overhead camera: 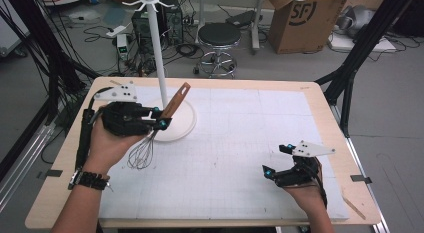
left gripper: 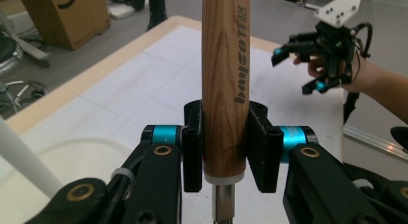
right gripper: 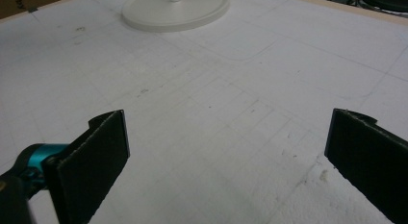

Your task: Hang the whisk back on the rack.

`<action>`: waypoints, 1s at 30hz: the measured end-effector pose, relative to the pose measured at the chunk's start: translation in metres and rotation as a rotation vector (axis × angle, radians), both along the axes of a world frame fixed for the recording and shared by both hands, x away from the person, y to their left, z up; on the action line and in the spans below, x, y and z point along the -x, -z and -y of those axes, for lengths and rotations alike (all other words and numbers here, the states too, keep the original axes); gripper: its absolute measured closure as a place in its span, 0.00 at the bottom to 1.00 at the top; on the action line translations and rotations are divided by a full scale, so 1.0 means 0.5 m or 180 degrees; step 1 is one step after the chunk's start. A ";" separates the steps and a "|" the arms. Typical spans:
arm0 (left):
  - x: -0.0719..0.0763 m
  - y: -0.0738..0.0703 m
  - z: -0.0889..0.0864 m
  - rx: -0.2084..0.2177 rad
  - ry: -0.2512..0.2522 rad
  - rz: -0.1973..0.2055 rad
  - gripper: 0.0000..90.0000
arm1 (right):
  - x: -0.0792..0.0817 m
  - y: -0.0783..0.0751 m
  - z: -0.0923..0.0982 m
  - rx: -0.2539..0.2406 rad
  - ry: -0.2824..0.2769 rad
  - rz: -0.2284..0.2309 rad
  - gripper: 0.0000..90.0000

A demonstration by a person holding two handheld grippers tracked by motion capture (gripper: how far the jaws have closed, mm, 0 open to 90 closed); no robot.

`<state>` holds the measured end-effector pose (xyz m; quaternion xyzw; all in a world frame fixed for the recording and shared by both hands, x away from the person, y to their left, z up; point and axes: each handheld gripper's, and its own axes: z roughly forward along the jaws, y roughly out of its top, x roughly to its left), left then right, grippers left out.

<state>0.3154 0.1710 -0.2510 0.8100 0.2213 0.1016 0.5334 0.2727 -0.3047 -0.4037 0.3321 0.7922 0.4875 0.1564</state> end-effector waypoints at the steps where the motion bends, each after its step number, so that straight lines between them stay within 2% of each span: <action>1: -0.003 -0.008 -0.004 0.0011 -0.0022 0.0013 0.78 | 0.000 0.001 0.000 0.0020 -0.0007 0.0002 0.01; 9: -0.021 -0.065 -0.026 0.0061 -0.0121 0.0126 0.78 | 0.007 0.000 -0.004 0.0012 -0.0059 0.0011 0.01; 12: -0.032 -0.081 -0.030 -0.0006 -0.0168 0.0138 0.78 | 0.007 0.001 -0.004 0.0015 -0.0067 -0.0002 0.01; 15: -0.043 -0.095 -0.038 0.0035 -0.0191 0.0147 0.78 | 0.006 0.002 -0.004 0.0014 -0.0050 -0.0011 0.01; 18: -0.052 -0.111 -0.047 -0.0006 -0.0242 0.0189 0.78 | 0.005 0.002 -0.003 0.0014 -0.0047 0.0008 0.01; 22: -0.060 -0.128 -0.065 0.0097 -0.0306 0.0211 0.78 | 0.004 0.002 -0.003 0.0012 -0.0053 -0.0018 0.01; 26: -0.075 -0.147 -0.074 -0.0001 -0.0359 0.0188 0.78 | 0.004 0.003 -0.003 0.0023 -0.0067 -0.0022 0.01; 30: -0.085 -0.174 -0.079 -0.0002 -0.0353 0.0231 0.78 | 0.003 0.004 -0.004 0.0028 -0.0069 -0.0025 0.01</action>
